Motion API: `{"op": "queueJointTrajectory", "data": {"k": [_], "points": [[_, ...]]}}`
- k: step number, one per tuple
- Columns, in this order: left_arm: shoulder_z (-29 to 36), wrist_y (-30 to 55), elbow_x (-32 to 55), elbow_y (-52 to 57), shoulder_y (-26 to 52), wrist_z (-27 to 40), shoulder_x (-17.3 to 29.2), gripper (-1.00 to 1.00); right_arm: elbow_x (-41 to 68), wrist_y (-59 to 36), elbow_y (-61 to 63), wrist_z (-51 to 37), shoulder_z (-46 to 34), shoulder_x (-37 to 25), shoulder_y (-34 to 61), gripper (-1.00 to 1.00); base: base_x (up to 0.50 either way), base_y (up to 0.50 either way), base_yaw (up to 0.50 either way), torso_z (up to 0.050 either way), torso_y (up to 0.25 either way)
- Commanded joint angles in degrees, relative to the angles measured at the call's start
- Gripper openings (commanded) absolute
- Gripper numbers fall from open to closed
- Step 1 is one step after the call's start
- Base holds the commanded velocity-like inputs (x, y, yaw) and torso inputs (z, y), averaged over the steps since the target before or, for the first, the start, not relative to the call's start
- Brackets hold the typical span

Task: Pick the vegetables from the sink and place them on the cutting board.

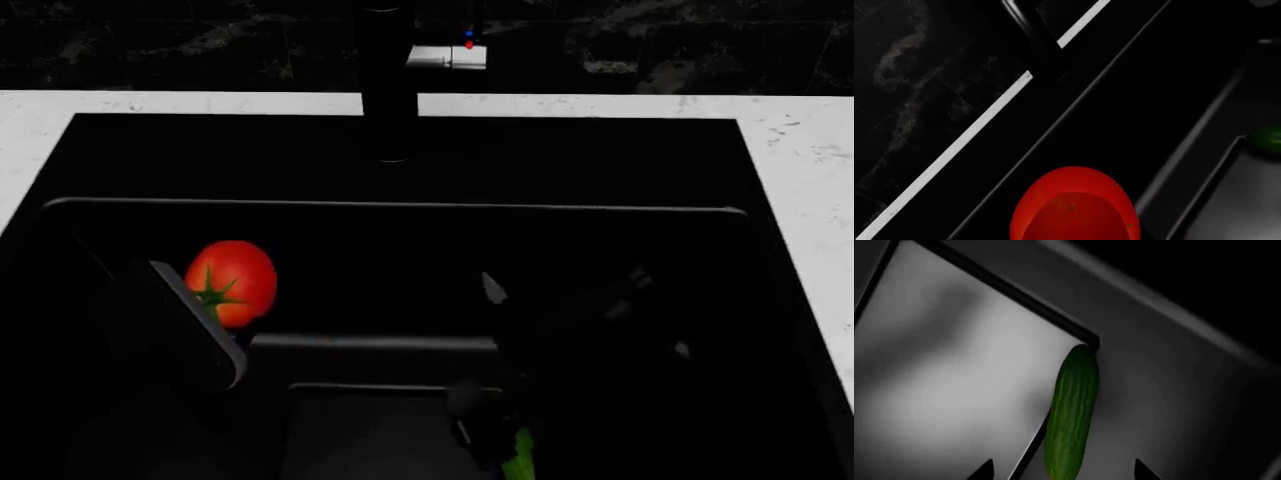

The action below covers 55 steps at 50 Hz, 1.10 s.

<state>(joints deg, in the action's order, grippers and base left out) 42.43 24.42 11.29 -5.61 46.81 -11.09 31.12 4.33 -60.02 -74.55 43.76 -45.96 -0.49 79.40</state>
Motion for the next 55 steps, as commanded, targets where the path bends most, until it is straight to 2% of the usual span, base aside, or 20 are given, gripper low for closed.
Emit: {"op": "queueJointTrajectory", "data": {"k": [1,5,9,16,36,55], "points": [[-0.69,0.62,3.22,0.76,-0.47,1.67,0.09,-1.0,-0.47,3.97,-0.44,-6.25,1.02,0.46,-2.8,1.0,0.0,0.0,0.0,0.0,0.0],[-0.74,0.01,3.24,0.26,-0.92,1.76,0.12,-1.0,1.13,6.55,-0.44,-10.42,1.3,0.47,-3.52,1.0,0.0,0.0,0.0,0.0,0.0],[-0.9,0.01,3.46,0.4,-1.26,1.88,0.27,-1.0,5.23,8.05,-0.44,-12.26,-1.84,0.48,-4.31,1.0,0.0,0.0,0.0,0.0,0.0],[-0.81,0.86,3.62,1.22,-1.4,1.96,0.55,-1.0,8.06,10.35,-0.44,-12.03,-2.2,0.48,-6.14,1.0,0.0,0.0,0.0,0.0,0.0],[0.08,2.12,3.46,1.71,-1.19,1.86,0.14,-1.0,-3.24,11.61,-0.44,-11.31,12.18,-1.12,-10.39,1.0,0.0,0.0,0.0,0.0,0.001],[0.37,0.78,3.28,-0.09,-1.99,2.07,-0.34,-1.0,-4.09,14.29,-0.44,-13.02,17.67,-1.67,-14.59,1.0,0.0,0.0,0.0,0.0,0.0]]}}
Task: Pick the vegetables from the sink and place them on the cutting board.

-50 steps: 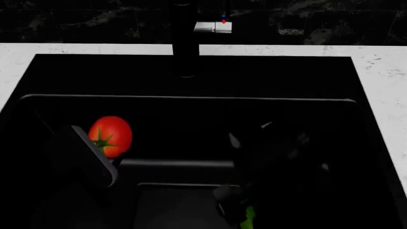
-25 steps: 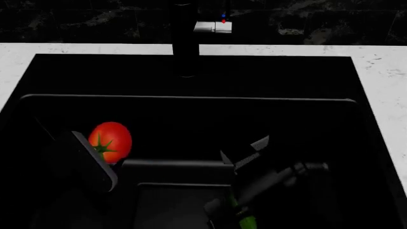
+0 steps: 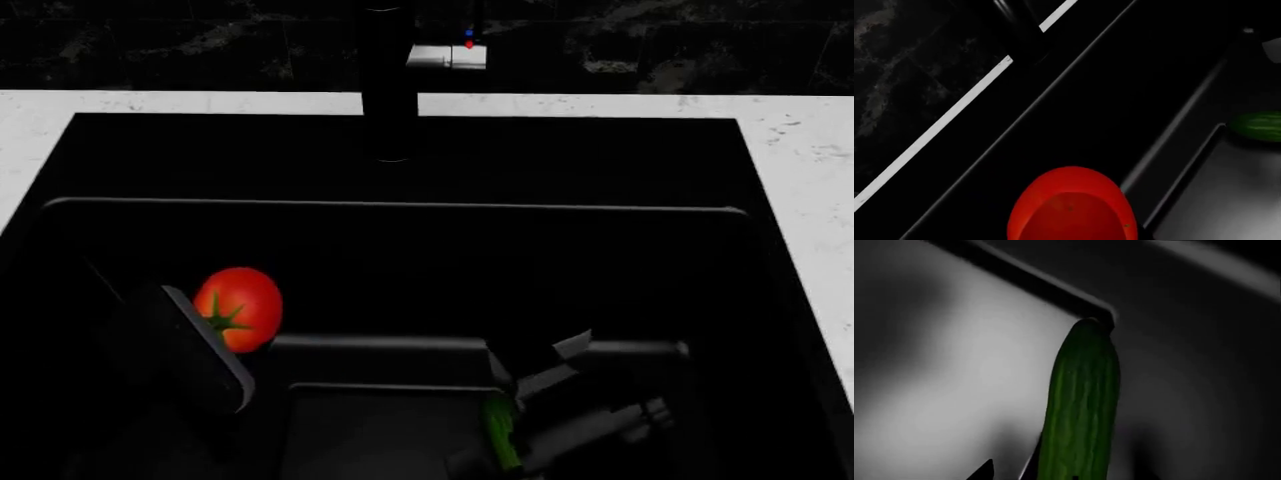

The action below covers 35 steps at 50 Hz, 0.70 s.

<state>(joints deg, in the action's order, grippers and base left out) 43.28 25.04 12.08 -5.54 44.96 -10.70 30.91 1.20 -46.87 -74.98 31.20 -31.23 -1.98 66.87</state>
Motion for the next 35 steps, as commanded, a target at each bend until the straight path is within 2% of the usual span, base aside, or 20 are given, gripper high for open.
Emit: {"op": "queueJointTrajectory", "data": {"k": [1,7,8,13,22,30,35], "points": [[-0.4,0.18,2.41,-0.17,-0.18,1.73,-0.15,-1.0,-0.95,1.19,-0.01,-0.45,3.09,-0.14,-2.22,1.0,0.0,0.0,0.0,0.0,0.0],[-0.71,1.67,3.12,1.28,-0.07,1.89,-0.08,-1.0,-1.04,0.92,-0.01,-1.09,3.64,-0.52,-2.84,1.0,0.0,0.0,0.0,0.0,0.0],[-0.68,1.73,3.3,1.28,-0.12,1.71,-0.14,-1.0,-1.34,0.63,-0.01,-1.85,3.3,-0.54,-3.06,-1.0,0.0,0.0,0.0,0.0,0.0],[-3.76,4.51,7.38,2.37,0.56,1.76,-0.85,-1.0,-2.02,1.35,-0.01,-0.65,0.21,-0.16,-3.11,-1.0,0.0,0.0,0.0,0.0,0.0],[-2.69,-0.32,5.69,0.32,0.33,0.38,-0.87,-1.0,-2.69,4.42,-0.01,3.5,-8.3,0.01,-0.39,-1.0,0.0,0.0,0.0,0.0,0.0],[-2.84,-1.78,5.06,0.11,-0.42,1.71,-1.4,-1.0,-2.16,7.08,0.0,3.83,-12.47,-0.49,3.26,-1.0,0.0,0.0,0.0,0.0,0.25],[-2.88,-0.97,5.36,0.79,-0.42,1.9,-1.41,-1.0,-2.03,9.17,0.02,7.36,-14.29,-0.83,5.62,-1.0,0.0,0.0,0.0,0.0,0.25]]}}
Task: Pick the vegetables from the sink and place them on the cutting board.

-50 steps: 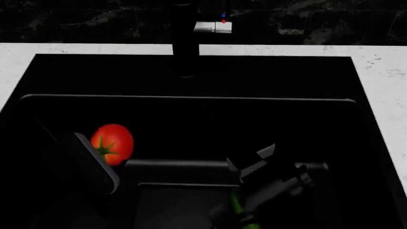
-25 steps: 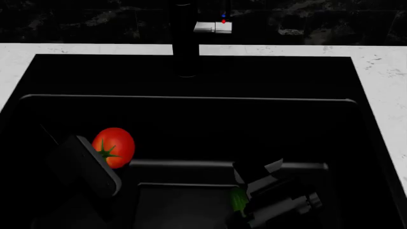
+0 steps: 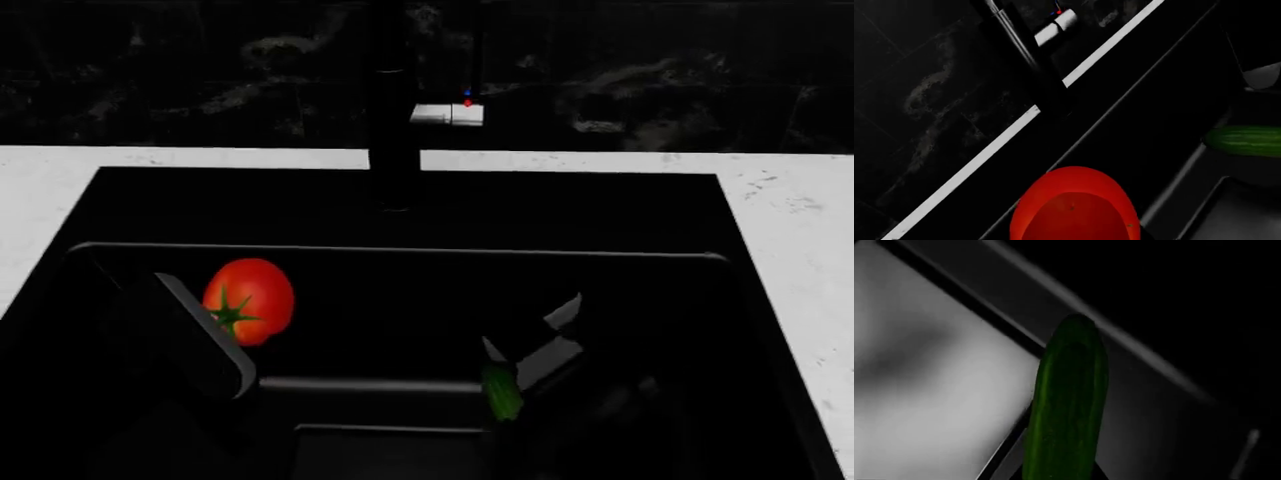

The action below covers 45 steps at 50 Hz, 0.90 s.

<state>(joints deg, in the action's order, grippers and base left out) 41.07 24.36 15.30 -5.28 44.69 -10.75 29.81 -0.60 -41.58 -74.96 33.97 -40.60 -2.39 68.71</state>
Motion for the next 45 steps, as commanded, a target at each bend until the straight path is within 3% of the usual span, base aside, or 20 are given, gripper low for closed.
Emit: {"op": "queueJointTrajectory", "data": {"k": [1,6,11,16,19,26,35,45], "points": [[-0.65,0.17,2.27,0.75,-0.11,1.97,-0.3,-1.0,0.22,5.63,0.0,5.96,-4.76,-0.72,4.0,-1.0,-0.01,0.0,0.0,0.0,0.25],[-0.66,1.73,1.37,-0.49,0.64,3.51,-0.64,-1.0,2.52,5.91,0.02,0.48,-0.72,-1.9,6.99,-1.0,0.0,0.0,0.0,0.0,0.25],[-0.86,1.77,1.34,-0.61,0.95,3.79,-0.73,-1.0,1.46,7.98,1.81,1.74,-1.77,-2.45,8.2,-1.0,0.0,0.0,0.0,0.0,0.25],[-1.29,2.24,1.14,-2.2,1.99,4.59,-1.56,-1.0,3.46,-4.09,28.9,0.46,1.09,-10.61,2.25,-1.0,0.0,0.0,0.0,0.0,0.25],[-2.71,3.12,1.86,-2.78,2.55,6.01,-2.34,-1.0,3.37,-5.89,33.66,-0.02,1.23,-11.92,1.43,-1.0,0.0,0.0,0.0,0.0,0.25],[-2.21,2.93,-0.65,-1.76,3.14,9.04,-2.68,-1.0,3.99,-10.11,36.48,-0.36,2.18,-12.37,1.82,-1.0,-0.33,0.0,0.0,0.0,0.0],[-3.39,2.73,-2.29,-4.61,4.47,12.94,-4.28,-1.0,4.91,-8.62,37.46,-1.52,4.18,-12.52,1.66,-1.0,-0.5,0.0,0.0,0.0,0.0],[-3.76,7.37,-1.35,-3.37,4.65,14.24,-5.05,-1.0,4.78,-9.77,40.52,-3.57,5.02,-13.3,0.32,-1.0,-0.11,-0.19,0.0,0.0,0.0]]}}
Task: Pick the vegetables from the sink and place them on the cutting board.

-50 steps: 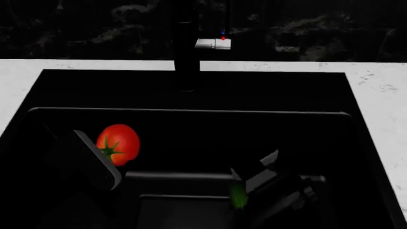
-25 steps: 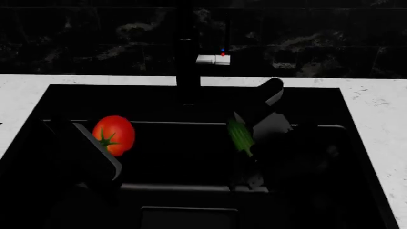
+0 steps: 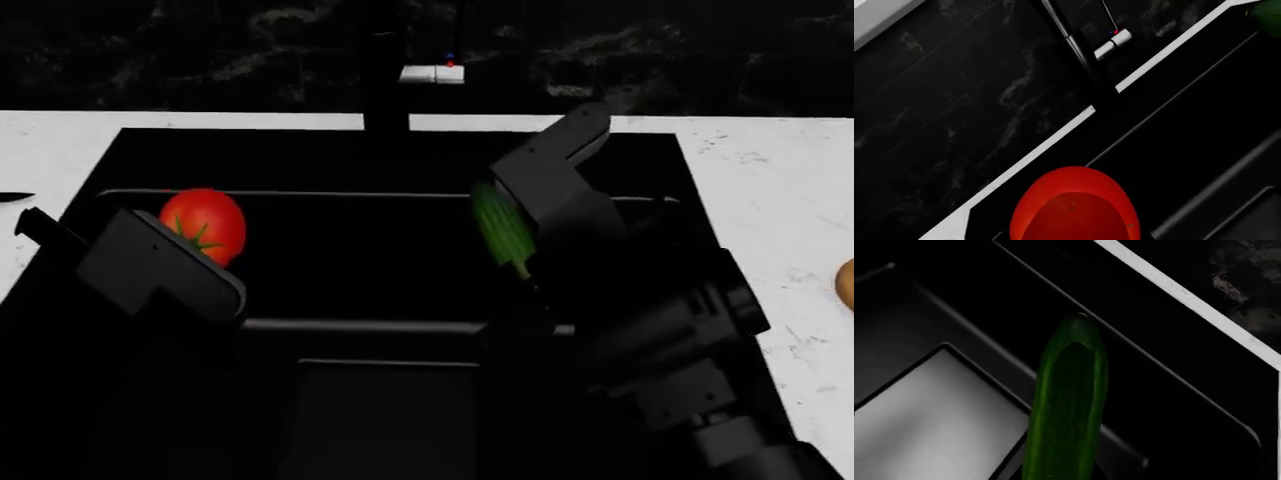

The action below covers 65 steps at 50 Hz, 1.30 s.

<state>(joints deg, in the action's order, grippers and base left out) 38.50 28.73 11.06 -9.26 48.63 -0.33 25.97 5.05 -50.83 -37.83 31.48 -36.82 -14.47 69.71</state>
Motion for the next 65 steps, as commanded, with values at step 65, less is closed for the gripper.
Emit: {"op": "queueJointTrajectory", "data": {"k": [65], "points": [[-3.39,6.56,6.82,2.29,7.9,4.59,-8.63,-1.0,2.21,-4.19,10.95,-5.96,7.79,-2.84,-1.03,-1.0,-0.07,-0.5,0.0,0.0,0.0]]}}
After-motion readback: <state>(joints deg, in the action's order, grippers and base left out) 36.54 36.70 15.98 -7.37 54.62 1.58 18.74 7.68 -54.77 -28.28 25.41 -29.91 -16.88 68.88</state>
